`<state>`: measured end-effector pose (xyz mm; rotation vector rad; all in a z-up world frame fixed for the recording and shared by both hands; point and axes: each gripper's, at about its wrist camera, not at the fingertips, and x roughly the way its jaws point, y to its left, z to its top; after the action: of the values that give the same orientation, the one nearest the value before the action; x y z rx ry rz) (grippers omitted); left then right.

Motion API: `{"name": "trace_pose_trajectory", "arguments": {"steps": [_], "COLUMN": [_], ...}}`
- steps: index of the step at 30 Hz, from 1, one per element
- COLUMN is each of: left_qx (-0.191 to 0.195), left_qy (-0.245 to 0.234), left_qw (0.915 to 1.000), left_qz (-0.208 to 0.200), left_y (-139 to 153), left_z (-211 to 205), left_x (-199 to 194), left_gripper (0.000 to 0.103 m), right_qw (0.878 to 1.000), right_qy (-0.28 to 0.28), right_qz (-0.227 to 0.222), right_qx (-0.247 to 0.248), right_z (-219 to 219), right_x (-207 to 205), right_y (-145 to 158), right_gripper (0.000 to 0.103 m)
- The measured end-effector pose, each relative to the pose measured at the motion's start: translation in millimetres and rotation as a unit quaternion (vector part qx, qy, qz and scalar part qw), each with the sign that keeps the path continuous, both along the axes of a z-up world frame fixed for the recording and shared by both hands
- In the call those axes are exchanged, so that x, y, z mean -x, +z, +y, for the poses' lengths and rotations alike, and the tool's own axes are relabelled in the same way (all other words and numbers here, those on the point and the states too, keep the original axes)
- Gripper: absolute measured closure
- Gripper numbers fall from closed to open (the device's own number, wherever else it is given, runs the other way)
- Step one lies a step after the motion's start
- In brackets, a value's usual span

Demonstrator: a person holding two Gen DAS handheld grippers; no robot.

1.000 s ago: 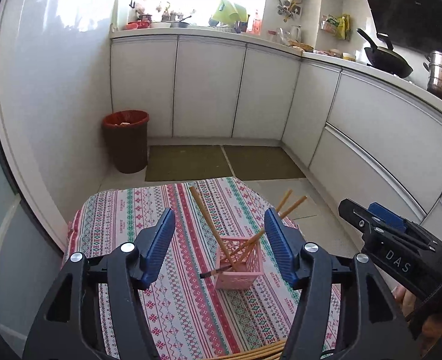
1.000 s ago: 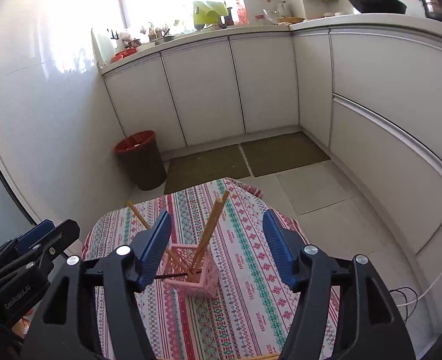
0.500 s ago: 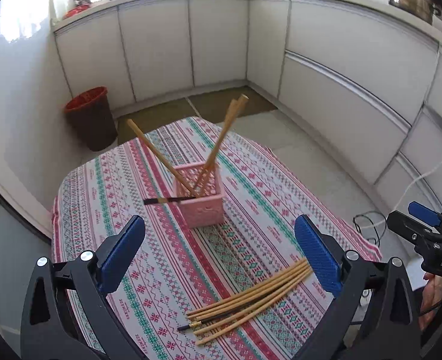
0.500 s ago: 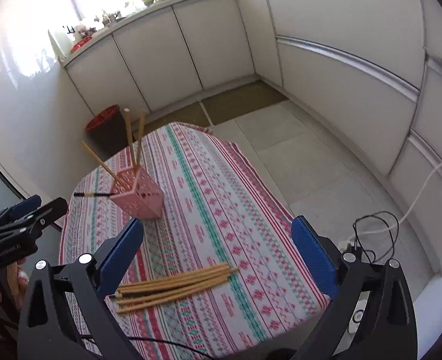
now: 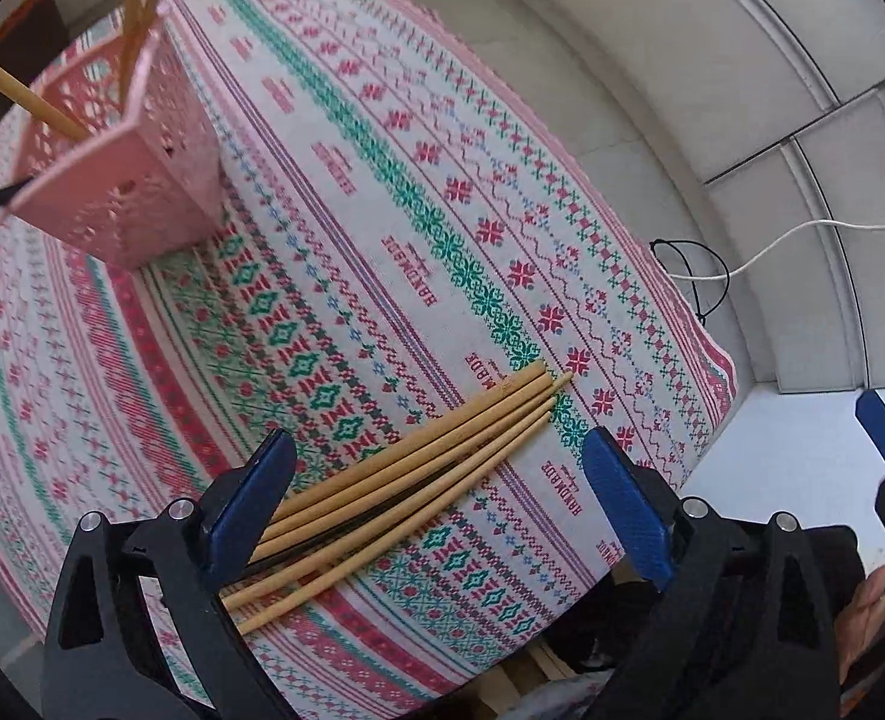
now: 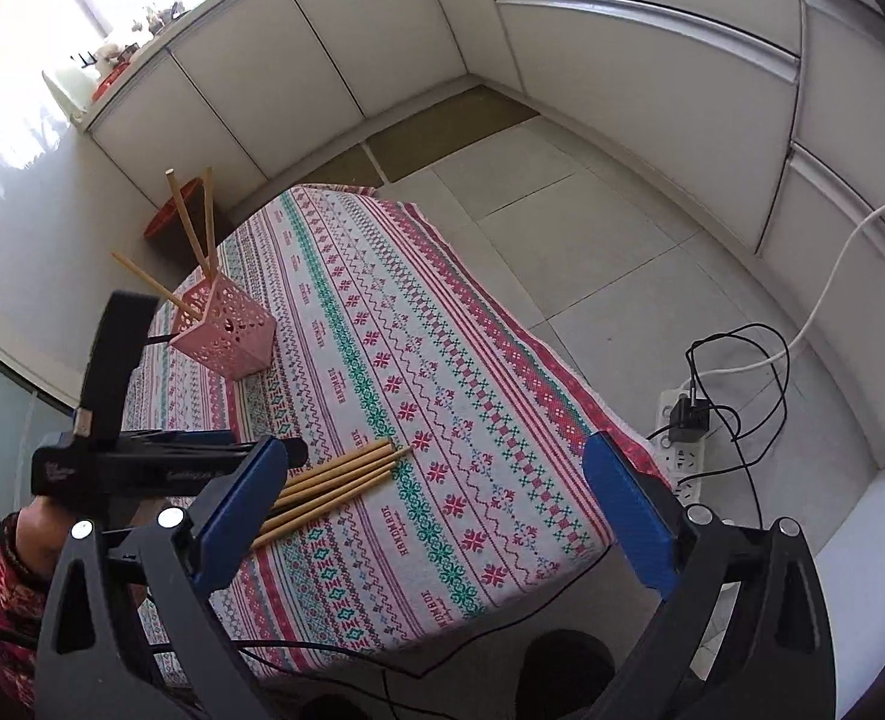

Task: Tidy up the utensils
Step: 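Lower the left tool back to the bundle and grasp a stick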

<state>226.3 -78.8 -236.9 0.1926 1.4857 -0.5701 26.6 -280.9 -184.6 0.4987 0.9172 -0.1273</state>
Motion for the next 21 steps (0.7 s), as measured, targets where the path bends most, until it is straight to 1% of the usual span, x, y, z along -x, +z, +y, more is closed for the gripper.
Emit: {"name": "trace_pose_trajectory", "arguments": {"steps": [4,6,8,11,14,16,18,20,21], "left_qx": [-0.03,-0.042,-0.046,-0.054,-0.061,-0.069,-0.075,-0.075,-0.07], "left_qy": [-0.001,-0.006,-0.009,-0.011,-0.016,-0.026,-0.027,-0.017,-0.014], "left_qw": [0.999,0.9985,0.9983,0.9983,0.998,0.9972,0.9966,0.9961,0.9961], "left_qz": [0.032,0.035,0.036,0.017,0.008,-0.005,-0.021,-0.043,-0.053], "left_y": [-27.6,-36.1,-41.4,-43.0,-45.7,-47.6,-48.8,-47.5,-44.7], "left_z": [-11.4,-14.6,-16.6,-19.6,-23.8,-26.7,-29.8,-32.3,-30.5], "left_x": [-7.4,-7.8,-7.9,-8.9,-11.9,-11.4,-13.4,-20.2,-22.2], "left_gripper": [0.015,0.016,0.016,0.016,0.016,0.015,0.015,0.017,0.022], "right_qw": [1.0,1.0,1.0,1.0,1.0,1.0,1.0,0.999,0.999], "right_qy": [0.006,0.009,0.008,0.006,0.006,0.005,0.003,0.001,0.001], "right_qz": [0.006,0.009,0.01,0.015,0.023,0.027,0.03,0.034,0.035], "right_qx": [0.015,0.02,0.02,0.009,-0.002,-0.005,-0.008,-0.01,-0.01], "right_z": [0.6,-0.2,-1.5,-4.1,-5.5,-6.3,-7.0,-7.1,-6.9], "right_x": [0.3,-0.6,-1.6,-3.7,-6.5,-7.9,-8.7,-9.8,-10.1], "right_y": [-1.6,-2.7,-3.1,-6.3,-9.5,-11.6,-12.9,-14.6,-15.7], "right_gripper": [0.007,0.007,0.007,0.007,0.007,0.007,0.007,0.007,0.007]}}
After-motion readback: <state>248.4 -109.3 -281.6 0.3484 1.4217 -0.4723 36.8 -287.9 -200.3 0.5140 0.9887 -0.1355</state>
